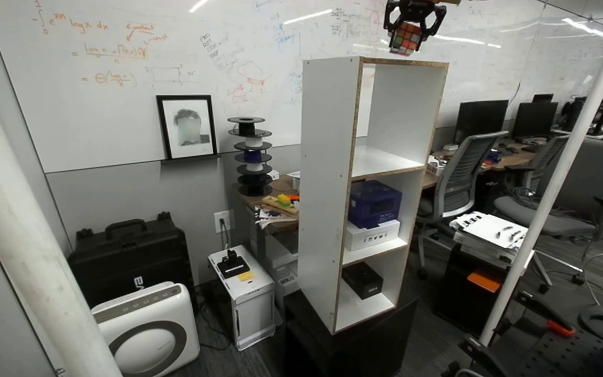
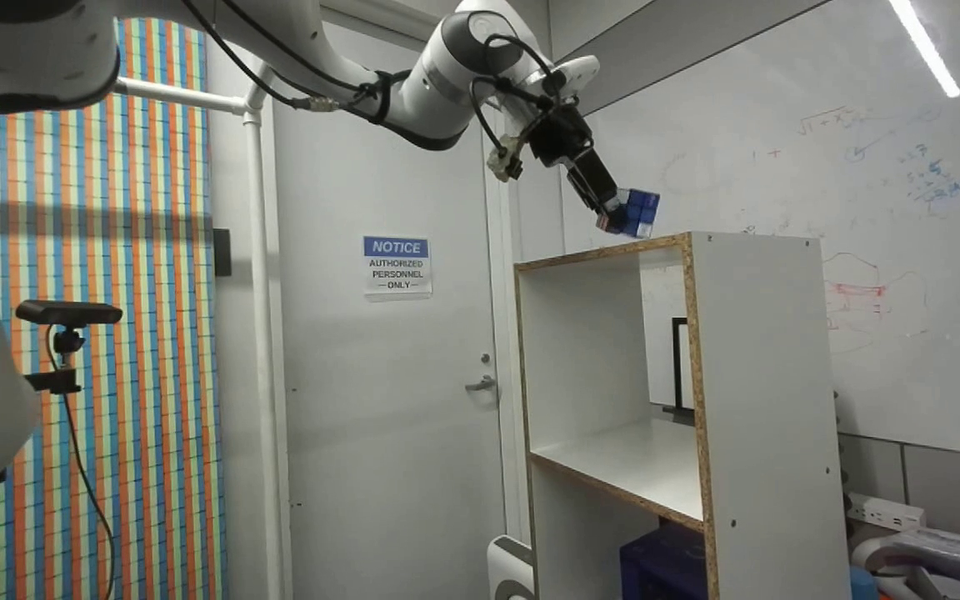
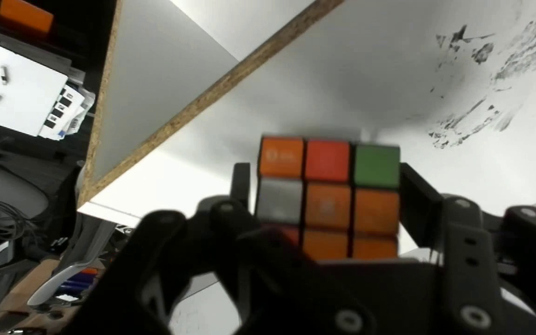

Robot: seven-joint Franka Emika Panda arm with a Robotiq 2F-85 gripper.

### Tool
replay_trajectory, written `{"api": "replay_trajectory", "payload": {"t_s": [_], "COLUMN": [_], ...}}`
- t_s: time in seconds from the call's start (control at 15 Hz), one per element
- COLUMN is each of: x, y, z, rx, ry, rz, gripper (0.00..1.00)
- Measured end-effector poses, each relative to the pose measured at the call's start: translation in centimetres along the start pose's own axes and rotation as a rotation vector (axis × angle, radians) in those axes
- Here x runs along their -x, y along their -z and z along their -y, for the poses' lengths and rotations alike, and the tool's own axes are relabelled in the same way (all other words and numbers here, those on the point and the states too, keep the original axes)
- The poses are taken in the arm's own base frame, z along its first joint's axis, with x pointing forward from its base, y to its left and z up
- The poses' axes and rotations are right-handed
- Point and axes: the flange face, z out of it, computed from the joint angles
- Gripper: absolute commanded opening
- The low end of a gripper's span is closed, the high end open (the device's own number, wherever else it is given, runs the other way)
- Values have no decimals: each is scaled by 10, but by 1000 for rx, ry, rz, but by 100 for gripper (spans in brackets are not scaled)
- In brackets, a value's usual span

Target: Pick up the Rubik's cube and put it on top of the cabinet.

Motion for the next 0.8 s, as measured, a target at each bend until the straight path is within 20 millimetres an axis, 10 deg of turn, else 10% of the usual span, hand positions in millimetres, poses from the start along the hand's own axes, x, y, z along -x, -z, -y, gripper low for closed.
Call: {"api": "replay_trajectory", "payload": {"t_s": [0.47,0.8], "x": [-7,41], "y": [77,134], "z": [-3,-27], "rx": [19,-22], "ry": [49,244], "rz": [121,335], "gripper": [99,100]}}
